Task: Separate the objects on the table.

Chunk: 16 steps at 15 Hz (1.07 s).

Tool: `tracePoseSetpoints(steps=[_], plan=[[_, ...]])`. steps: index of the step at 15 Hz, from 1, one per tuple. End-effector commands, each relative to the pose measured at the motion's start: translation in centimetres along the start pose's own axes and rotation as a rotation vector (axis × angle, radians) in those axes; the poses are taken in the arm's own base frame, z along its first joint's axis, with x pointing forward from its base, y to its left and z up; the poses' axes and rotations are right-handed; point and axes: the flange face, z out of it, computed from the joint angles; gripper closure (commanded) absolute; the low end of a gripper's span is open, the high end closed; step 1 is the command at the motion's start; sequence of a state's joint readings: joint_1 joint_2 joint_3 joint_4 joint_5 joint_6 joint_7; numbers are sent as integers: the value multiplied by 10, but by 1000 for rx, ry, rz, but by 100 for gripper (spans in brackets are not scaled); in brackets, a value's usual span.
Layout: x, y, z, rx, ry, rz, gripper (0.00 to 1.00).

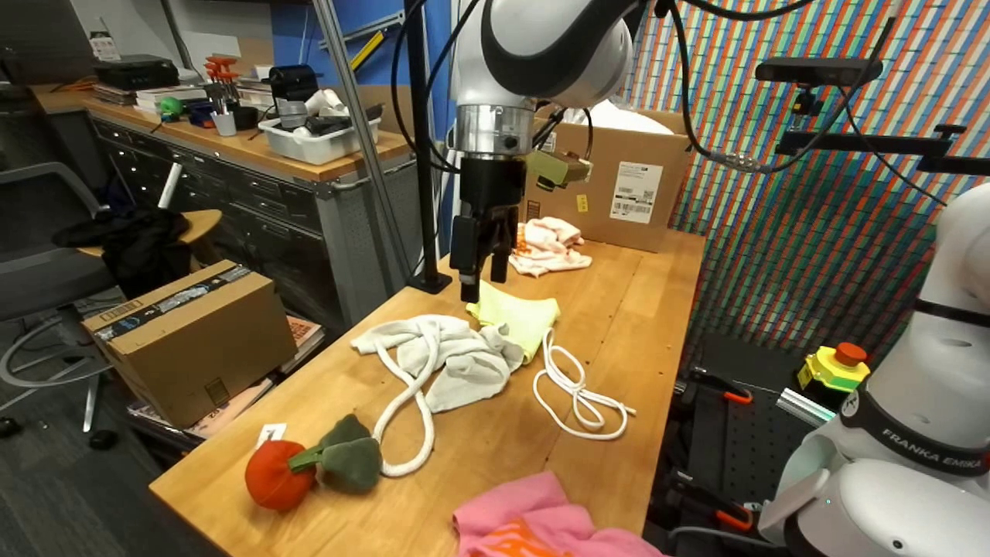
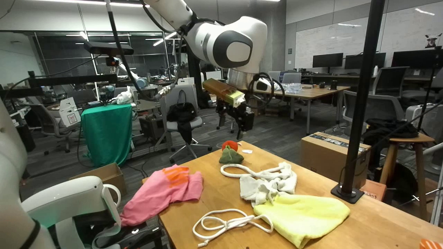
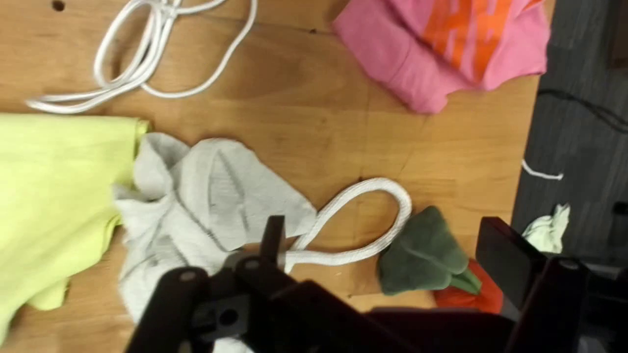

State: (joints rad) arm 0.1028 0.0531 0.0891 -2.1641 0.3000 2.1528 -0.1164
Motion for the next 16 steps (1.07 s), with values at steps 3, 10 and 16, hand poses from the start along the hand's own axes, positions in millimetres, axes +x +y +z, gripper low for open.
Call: tracePoseSetpoints(steps=[3,10,16], plan=[[-3,60,11,-104,144,119,0],[-7,121,52,-210,196,282,0],[0,157,81,-304,238,376,0]])
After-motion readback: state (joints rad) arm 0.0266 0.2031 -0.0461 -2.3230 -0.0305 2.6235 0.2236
